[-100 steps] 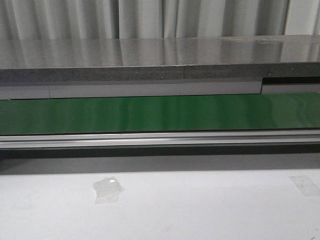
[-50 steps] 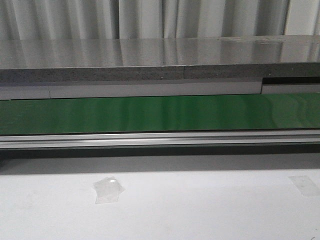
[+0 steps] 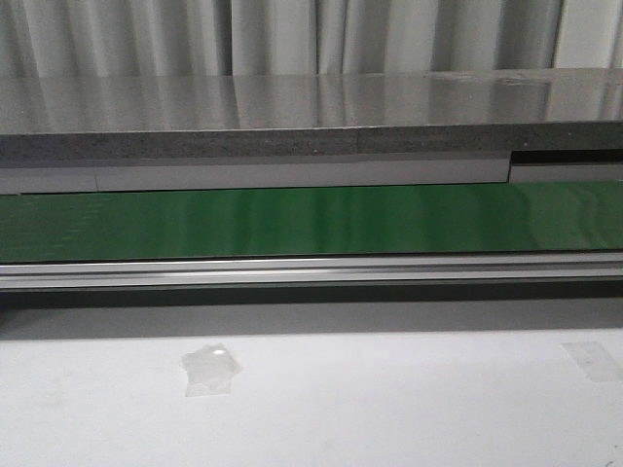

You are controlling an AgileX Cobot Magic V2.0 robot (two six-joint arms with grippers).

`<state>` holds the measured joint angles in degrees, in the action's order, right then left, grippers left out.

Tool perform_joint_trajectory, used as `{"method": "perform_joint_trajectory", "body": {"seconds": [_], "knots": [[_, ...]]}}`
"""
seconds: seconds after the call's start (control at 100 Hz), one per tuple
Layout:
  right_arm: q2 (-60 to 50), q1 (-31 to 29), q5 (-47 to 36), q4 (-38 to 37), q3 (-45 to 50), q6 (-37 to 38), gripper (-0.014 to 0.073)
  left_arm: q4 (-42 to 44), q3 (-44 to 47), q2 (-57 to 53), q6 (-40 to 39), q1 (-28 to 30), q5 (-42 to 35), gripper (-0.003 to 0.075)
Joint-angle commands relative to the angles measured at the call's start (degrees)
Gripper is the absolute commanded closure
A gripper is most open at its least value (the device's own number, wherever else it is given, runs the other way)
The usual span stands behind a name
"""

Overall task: Move button from left to right
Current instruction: 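Move the left gripper over the blue tray toward the yellow button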

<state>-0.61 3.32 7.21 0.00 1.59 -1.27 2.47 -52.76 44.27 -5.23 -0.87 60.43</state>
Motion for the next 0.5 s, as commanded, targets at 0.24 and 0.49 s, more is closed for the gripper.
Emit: {"method": "perform_joint_trajectory", "body": {"seconds": [0.24, 0.49], "knots": [[-1.1, 0.0, -5.2, -0.7, -0.9, -0.2, 0.0662, -0.5, -1.9, 1.0, 0.9, 0.0, -4.2, 0.0591], [-1.1, 0.0, -5.2, -0.7, -0.9, -0.2, 0.0662, -0.5, -1.9, 1.0, 0.9, 0.0, -4.1, 0.0188]]}}
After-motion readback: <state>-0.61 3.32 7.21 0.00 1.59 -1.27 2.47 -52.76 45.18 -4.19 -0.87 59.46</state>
